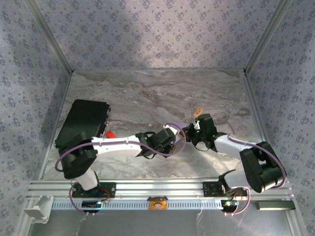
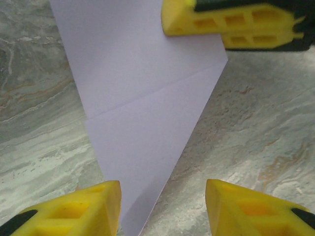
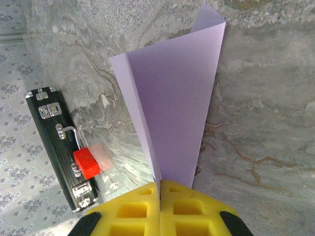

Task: Fold a paper plane with a square sheet of paper (pick it up from the middle)
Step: Fold the wing for the fifth time at the center of the table.

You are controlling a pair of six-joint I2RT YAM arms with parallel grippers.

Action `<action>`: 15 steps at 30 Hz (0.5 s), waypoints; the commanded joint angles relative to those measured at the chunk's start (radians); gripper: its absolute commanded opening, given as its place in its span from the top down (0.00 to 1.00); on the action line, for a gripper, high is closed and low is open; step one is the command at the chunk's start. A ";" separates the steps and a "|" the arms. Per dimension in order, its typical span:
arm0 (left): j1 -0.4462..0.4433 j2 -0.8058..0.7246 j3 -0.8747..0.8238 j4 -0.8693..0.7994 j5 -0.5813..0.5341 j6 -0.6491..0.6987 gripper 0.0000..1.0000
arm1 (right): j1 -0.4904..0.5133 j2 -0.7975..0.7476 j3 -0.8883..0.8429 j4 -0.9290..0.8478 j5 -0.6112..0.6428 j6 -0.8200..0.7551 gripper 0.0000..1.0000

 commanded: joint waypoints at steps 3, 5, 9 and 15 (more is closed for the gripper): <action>-0.020 0.049 0.056 -0.076 -0.105 0.049 0.52 | 0.007 -0.010 0.029 -0.028 -0.004 0.010 0.96; -0.025 0.065 0.065 -0.083 -0.112 0.065 0.53 | 0.007 -0.009 0.029 -0.029 -0.004 0.015 0.96; -0.044 0.092 0.079 -0.089 -0.129 0.080 0.54 | 0.005 -0.009 0.033 -0.026 -0.008 0.017 0.96; -0.053 0.123 0.095 -0.084 -0.132 0.080 0.57 | 0.004 -0.006 0.029 -0.029 -0.007 0.024 0.96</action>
